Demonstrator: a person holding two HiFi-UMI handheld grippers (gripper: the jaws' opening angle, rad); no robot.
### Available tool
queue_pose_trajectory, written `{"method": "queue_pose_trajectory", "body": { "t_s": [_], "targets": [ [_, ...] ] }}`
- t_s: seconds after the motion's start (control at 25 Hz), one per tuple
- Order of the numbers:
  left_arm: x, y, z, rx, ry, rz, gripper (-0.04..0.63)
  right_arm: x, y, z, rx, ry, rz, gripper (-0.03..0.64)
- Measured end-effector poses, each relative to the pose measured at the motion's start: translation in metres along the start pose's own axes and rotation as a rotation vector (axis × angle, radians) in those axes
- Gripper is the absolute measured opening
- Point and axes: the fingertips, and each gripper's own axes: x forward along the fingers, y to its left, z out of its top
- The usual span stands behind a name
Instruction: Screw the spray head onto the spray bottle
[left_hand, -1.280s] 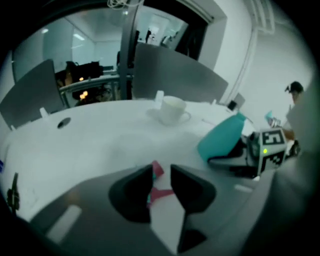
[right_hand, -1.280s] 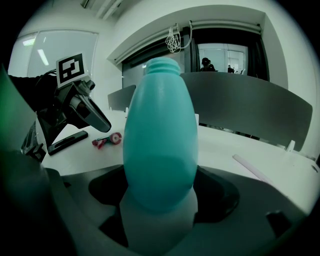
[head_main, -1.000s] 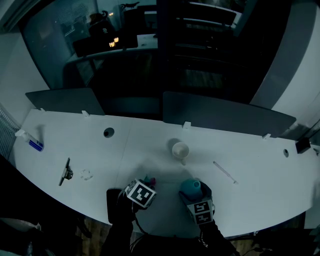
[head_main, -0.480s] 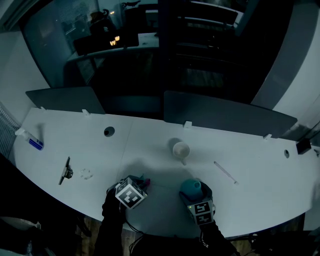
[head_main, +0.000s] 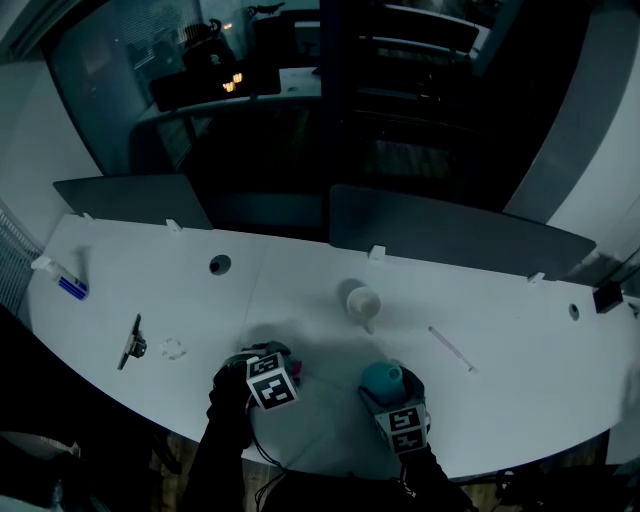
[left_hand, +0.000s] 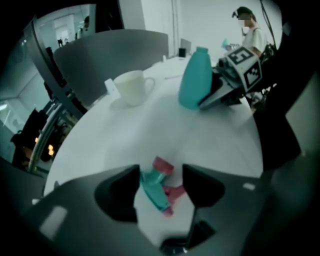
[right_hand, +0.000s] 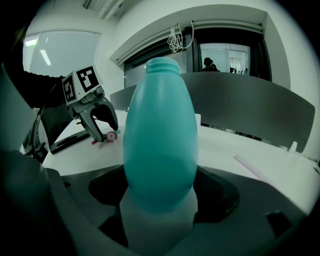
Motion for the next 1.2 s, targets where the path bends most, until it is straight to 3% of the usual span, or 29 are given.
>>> {"method": "queue_pose_trajectory", "body": {
  "t_s": [0.28, 0.52, 0.64, 0.72, 0.88, 0.92, 1.0, 1.2],
  "targets": [
    [0.005, 0.007, 0.009, 0.043, -0.024, 0.027, 0.198, 0.000, 0.001, 0.000, 0.000, 0.000, 0.006, 0.410],
    [-0.012, 0.020, 0.014, 0.043, -0.079, 0.208, 0.144, 0.000, 0.001, -0.001, -0.002, 0.003, 0.006, 0.410],
    [-0.022, 0.017, 0.022, 0.051, -0.114, 0.228, 0.140, 0.001, 0.000, -0.001, -0.002, -0.006, 0.002, 0.410],
    [-0.017, 0.007, 0.022, 0.117, -0.093, 0.212, 0.140, 0.001, 0.001, -0.001, 0.000, -0.007, 0.000, 0.410],
    [0.000, -0.022, 0.015, 0.408, -0.014, 0.188, 0.140, 0.000, 0.001, 0.000, -0.002, -0.005, 0.000, 0.410],
    [0.003, -0.026, 0.014, 0.448, 0.000, 0.180, 0.140, 0.001, 0.001, 0.000, -0.003, -0.012, -0.001, 0.410],
    [0.007, -0.032, 0.014, 0.437, -0.008, 0.165, 0.140, 0.002, -0.001, -0.002, -0.004, -0.016, -0.004, 0.410],
    [0.001, -0.028, 0.017, 0.281, -0.058, 0.178, 0.150, 0.001, 0.000, -0.002, -0.006, -0.002, -0.007, 0.410]
  ]
}}
